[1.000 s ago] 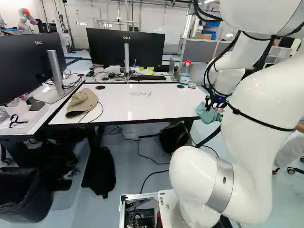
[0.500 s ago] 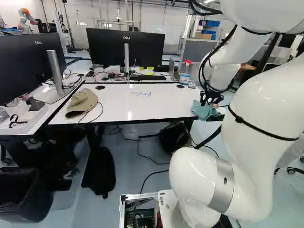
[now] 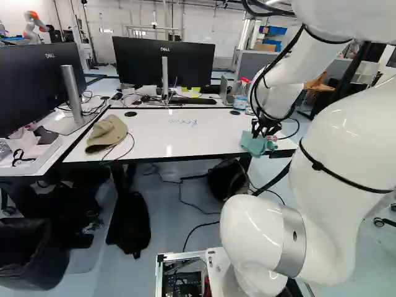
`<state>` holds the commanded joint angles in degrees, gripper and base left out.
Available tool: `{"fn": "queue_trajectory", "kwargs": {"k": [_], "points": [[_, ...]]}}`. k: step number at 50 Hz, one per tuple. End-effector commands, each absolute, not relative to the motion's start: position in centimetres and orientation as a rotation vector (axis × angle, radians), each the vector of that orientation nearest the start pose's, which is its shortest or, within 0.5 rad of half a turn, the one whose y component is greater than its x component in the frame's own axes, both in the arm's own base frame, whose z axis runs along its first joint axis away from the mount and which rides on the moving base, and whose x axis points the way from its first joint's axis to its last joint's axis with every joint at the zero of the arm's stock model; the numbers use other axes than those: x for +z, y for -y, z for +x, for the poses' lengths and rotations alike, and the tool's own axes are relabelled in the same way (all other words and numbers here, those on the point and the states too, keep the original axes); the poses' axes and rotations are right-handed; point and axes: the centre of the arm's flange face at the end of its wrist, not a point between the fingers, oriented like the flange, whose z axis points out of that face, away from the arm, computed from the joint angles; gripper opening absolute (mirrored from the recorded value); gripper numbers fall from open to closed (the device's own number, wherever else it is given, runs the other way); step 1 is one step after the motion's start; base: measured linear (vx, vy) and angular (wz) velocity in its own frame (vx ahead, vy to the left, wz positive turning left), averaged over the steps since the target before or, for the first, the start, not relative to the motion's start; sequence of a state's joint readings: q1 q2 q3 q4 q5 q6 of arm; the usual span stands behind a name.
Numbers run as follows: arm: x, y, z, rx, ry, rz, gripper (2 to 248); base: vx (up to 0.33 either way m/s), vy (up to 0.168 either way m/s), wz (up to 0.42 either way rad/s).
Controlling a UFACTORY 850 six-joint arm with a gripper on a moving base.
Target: Clean the table with the green towel
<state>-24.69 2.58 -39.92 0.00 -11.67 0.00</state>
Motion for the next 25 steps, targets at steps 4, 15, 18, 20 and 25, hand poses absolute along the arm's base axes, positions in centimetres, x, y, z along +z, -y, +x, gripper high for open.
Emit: {"fn": "queue_trajectory", "kwargs": {"k": [4,15,18,20,25], "points": [[46.3,17.1,38.7,-0.847,-0.649,-3.071,53,0.0,0.0,0.0],[46.3,15.2,38.6,-0.848,-0.584,-3.073,53,0.0,0.0,0.0],[46.3,14.7,38.5,-0.849,-0.566,-3.073,53,0.0,0.0,0.0],[46.3,14.3,38.5,-0.849,-0.554,-3.073,53,0.0,0.0,0.0],[46.3,13.5,38.4,-0.85,-0.524,-3.073,53,0.0,0.0,0.0]]}}
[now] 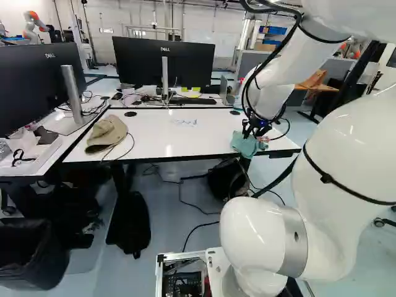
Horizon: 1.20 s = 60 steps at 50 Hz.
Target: Clean the table with the green towel
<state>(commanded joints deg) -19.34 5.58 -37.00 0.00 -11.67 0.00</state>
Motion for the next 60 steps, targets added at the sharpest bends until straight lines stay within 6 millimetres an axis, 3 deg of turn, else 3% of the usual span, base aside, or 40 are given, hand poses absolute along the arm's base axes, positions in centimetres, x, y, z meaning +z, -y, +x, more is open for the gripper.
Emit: {"fn": "queue_trajectory", "kwargs": {"k": [19,60], "points": [[46.2,10.2,38.1,-0.852,-0.405,-3.07,53,0.0,0.0,0.0],[46.2,10.2,38.1,-0.852,-0.405,-3.07,53,0.0,0.0,0.0]]}}
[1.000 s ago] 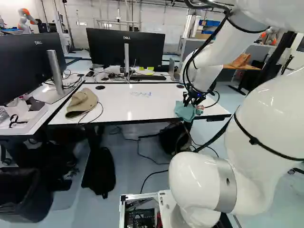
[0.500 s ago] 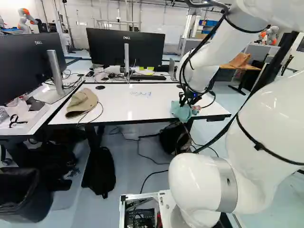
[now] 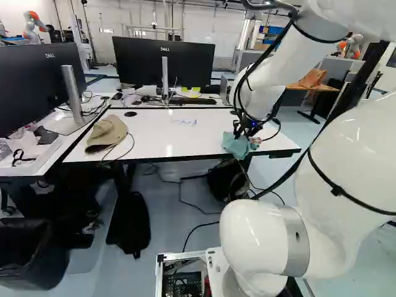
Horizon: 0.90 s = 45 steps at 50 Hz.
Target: Clean the table with the green towel
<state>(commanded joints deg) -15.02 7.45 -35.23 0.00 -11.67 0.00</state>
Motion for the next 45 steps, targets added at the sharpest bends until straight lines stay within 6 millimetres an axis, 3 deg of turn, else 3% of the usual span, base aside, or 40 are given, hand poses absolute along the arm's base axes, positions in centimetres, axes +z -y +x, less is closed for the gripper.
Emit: {"fn": "queue_trajectory", "kwargs": {"k": [12,45], "points": [[47.2,10.2,38.6,-0.889,-0.396,-3.062,53,0.0,0.0,0.0],[51.4,8.3,43.6,-1.018,-0.286,-3.022,53,0.0,0.0,0.0]]}}
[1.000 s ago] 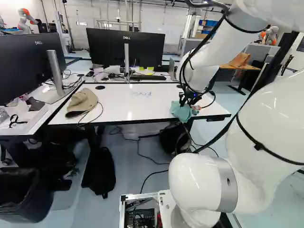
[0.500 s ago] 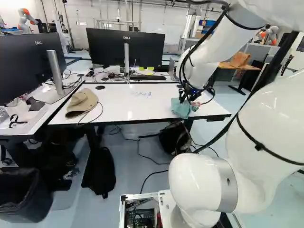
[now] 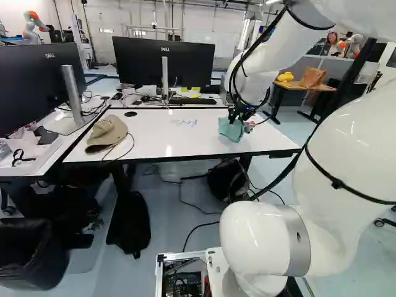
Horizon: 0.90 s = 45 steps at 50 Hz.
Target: Clean the table with the green towel
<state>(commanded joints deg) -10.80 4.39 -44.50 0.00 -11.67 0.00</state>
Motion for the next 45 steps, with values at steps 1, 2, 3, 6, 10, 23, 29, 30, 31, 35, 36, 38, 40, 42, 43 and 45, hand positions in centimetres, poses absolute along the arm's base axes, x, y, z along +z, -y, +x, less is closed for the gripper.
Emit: {"fn": "queue_trajectory", "kwargs": {"k": [1,2,3,6,10,23,29,30,31,35,36,38,40,42,43,45], "points": [[51.4,8.2,43.8,-1.017,-0.281,-3.022,53,0.0,0.0,0.0],[51.4,8.2,44.0,-1.017,-0.277,-3.021,53,0.0,0.0,0.0],[51.4,8.1,44.2,-1.017,-0.273,-3.021,53,0.0,0.0,0.0],[51.5,7.8,44.8,-1.016,-0.261,-3.02,53,0.0,0.0,0.0],[51.5,7.4,45.6,-1.015,-0.244,-3.018,53,0.0,0.0,0.0],[51.5,6.0,47.8,-1.013,-0.187,-3.01,53,0.0,0.0,0.0],[51.5,5.2,48.7,-1.013,-0.159,-3.005,53,0.0,0.0,0.0],[51.5,5.0,48.8,-1.013,-0.154,-3.005,53,0.0,0.0,0.0],[51.5,4.9,49.0,-1.013,-0.149,-3.004,53,0.0,0.0,0.0],[51.5,4.3,49.6,-1.013,-0.131,-3.0,53,0.0,0.0,0.0],[51.5,4.2,49.8,-1.013,-0.126,-3.0,53,0.0,0.0,0.0],[51.5,3.9,50.1,-1.013,-0.117,-2.998,53,0.0,0.0,0.0],[51.5,3.6,50.4,-1.013,-0.108,-2.996,53,0.0,0.0,0.0],[51.5,3.4,50.7,-1.013,-0.099,-2.995,53,0.0,0.0,0.0],[51.5,3.2,50.9,-1.013,-0.095,-2.994,53,0.0,0.0,0.0],[51.5,2.9,51.2,-1.014,-0.086,-2.992,53,0.0,0.0,0.0]]}}
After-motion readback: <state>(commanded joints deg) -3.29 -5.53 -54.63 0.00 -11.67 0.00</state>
